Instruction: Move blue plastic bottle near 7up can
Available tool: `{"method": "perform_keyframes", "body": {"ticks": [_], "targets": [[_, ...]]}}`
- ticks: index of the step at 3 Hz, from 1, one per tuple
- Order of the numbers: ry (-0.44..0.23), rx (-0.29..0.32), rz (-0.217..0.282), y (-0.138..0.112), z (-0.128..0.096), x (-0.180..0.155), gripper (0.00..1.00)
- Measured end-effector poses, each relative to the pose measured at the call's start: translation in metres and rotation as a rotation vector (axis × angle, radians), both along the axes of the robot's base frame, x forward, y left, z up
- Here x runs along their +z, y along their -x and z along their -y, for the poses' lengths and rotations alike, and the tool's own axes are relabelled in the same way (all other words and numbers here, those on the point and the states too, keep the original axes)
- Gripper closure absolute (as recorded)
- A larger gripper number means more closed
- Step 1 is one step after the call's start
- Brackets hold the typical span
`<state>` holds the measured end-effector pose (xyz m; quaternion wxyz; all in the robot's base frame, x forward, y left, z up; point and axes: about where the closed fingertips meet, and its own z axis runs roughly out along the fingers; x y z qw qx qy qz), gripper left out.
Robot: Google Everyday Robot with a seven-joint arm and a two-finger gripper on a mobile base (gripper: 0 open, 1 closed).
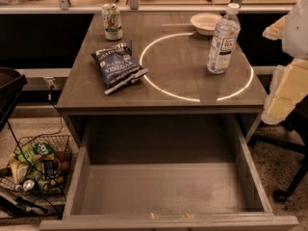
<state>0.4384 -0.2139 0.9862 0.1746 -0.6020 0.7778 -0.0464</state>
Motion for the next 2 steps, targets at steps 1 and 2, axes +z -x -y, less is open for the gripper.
{"method": "perform_keyframes", "body": {"ticks": [1, 2], "targets": [[0.0, 0.0, 0.0, 0.0, 0.0, 0.0, 0.0], [-0.109, -0.037, 0.071, -0.017, 0.006, 0.009, 0.0]]}}
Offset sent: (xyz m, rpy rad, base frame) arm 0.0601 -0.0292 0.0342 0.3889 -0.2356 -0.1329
